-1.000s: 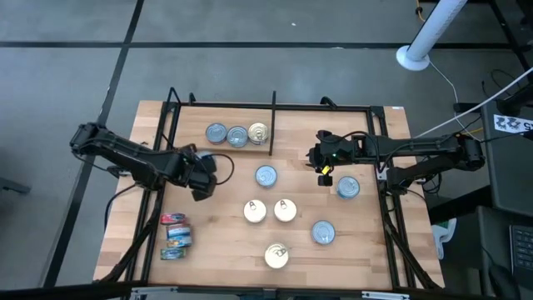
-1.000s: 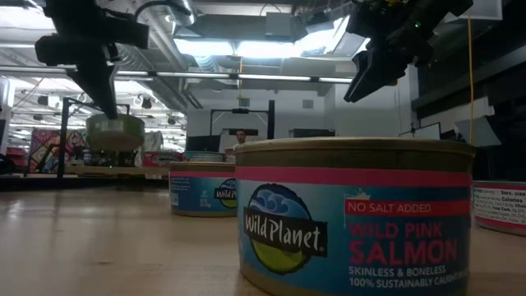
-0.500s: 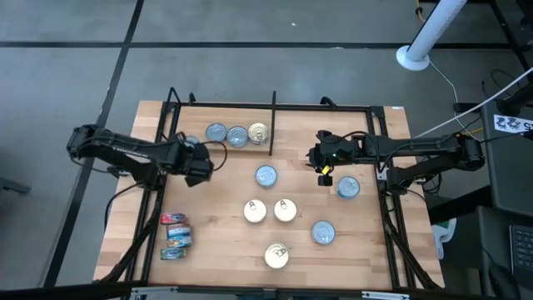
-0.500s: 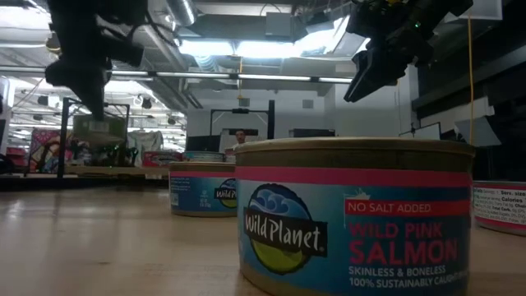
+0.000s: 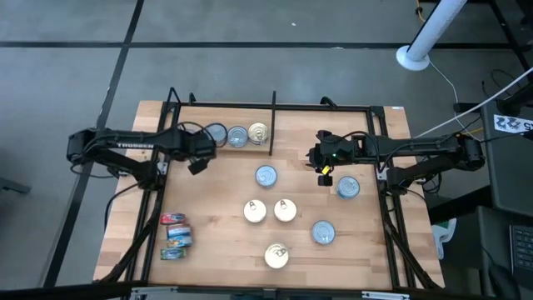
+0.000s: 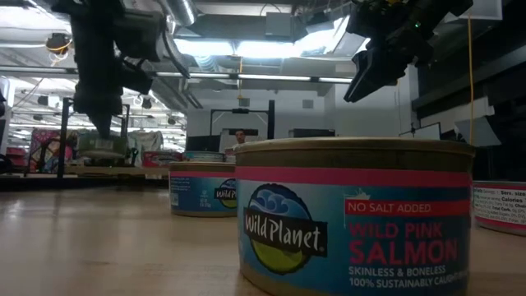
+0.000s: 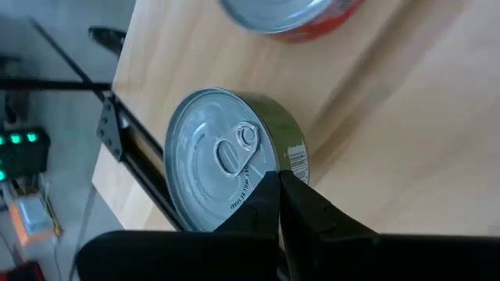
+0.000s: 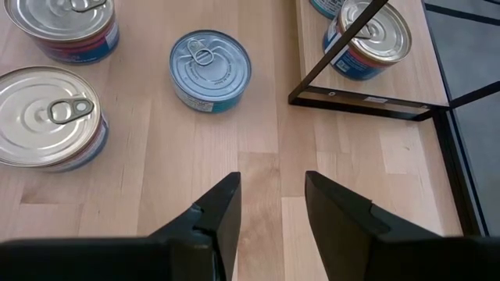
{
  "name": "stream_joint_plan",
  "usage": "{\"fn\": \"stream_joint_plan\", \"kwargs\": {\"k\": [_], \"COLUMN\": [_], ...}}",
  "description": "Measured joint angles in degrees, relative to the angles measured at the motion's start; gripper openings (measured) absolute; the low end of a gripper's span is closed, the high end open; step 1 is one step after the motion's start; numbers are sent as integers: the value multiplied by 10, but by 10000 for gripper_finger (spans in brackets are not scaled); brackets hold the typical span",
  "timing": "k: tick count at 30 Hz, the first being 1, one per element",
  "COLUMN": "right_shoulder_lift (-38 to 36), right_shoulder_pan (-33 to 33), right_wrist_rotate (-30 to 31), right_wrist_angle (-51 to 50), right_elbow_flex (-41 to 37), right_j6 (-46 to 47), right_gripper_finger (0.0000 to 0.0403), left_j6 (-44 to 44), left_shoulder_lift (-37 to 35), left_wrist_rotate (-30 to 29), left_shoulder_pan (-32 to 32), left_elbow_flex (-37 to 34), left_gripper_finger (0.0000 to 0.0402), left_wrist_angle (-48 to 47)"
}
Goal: Stack canned seafood by type on shelf
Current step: Put the top green tuna can on the shelf
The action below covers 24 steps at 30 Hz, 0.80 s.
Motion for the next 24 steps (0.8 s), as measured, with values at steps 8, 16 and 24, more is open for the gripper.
{"fn": "stream_joint_plan", "kwargs": {"k": [8, 16, 24], "right_shoulder_lift": [0, 0, 0], "right_shoulder_pan": [0, 0, 0], "right_wrist_rotate": [0, 0, 0], "right_wrist_angle": [0, 0, 0], "right_elbow_flex": [0, 0, 0], "right_j6": [0, 0, 0], "right_gripper_finger": [143, 143, 143], "left_j6": [17, 41, 47], "left_shoulder_lift": [0, 2, 8], "left_wrist_rotate": [21, 34, 44], "left_shoulder_pan": [60, 91, 118], "left_elbow_flex": [0, 0, -1], "left_gripper_finger": [0, 0, 0], "left_wrist_angle": [17, 73, 77]}}
